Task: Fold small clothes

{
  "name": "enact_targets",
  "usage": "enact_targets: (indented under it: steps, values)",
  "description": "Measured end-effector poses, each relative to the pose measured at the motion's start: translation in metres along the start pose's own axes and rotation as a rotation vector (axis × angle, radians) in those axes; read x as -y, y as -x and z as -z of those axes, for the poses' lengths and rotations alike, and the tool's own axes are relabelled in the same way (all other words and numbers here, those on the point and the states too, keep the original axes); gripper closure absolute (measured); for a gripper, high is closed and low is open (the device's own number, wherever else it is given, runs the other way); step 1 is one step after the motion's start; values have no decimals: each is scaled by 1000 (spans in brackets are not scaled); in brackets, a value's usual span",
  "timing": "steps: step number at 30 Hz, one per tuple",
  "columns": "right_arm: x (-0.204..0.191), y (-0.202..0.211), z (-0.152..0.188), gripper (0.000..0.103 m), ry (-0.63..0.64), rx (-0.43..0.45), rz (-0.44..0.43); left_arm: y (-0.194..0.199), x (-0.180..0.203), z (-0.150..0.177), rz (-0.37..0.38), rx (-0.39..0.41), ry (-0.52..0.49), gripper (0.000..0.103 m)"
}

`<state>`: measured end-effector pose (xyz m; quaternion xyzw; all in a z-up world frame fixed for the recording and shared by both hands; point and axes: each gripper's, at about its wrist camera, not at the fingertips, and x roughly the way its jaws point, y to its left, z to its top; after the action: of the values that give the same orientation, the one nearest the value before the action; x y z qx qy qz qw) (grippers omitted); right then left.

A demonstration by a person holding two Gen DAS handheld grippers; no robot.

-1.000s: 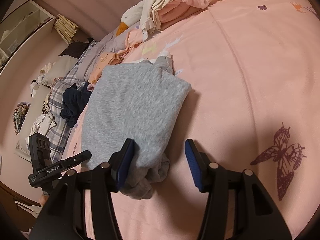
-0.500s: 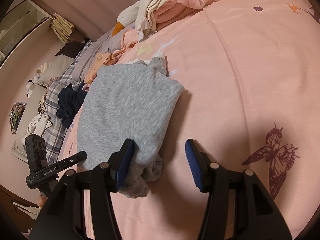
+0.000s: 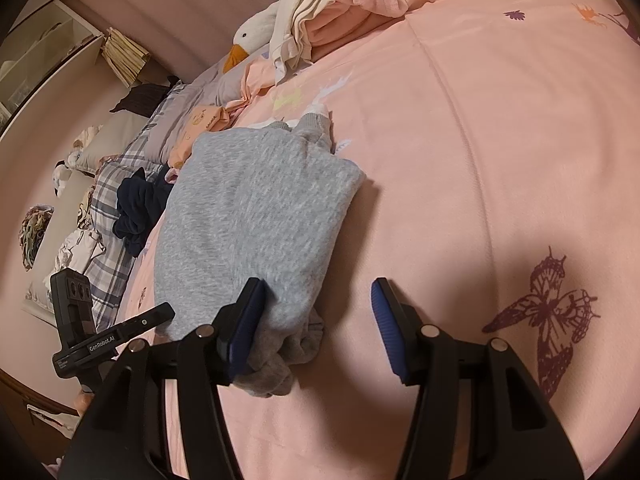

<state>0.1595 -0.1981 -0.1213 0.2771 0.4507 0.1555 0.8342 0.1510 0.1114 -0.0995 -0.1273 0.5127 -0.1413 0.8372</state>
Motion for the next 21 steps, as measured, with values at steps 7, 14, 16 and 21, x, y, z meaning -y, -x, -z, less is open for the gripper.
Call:
enact_targets:
  steps: [7, 14, 16, 21]
  values:
    - [0, 0, 1, 48, -3, 1, -1, 0, 2, 1, -16, 5, -16, 52]
    - [1, 1, 0, 47, -7, 2, -1, 0, 4, 2, -29, 7, -30, 52]
    - [1, 1, 0, 47, -7, 2, -1, 0, 4, 2, -28, 7, -29, 52]
    - [1, 1, 0, 47, -7, 2, 3, 0, 5, 2, -30, 8, -30, 52]
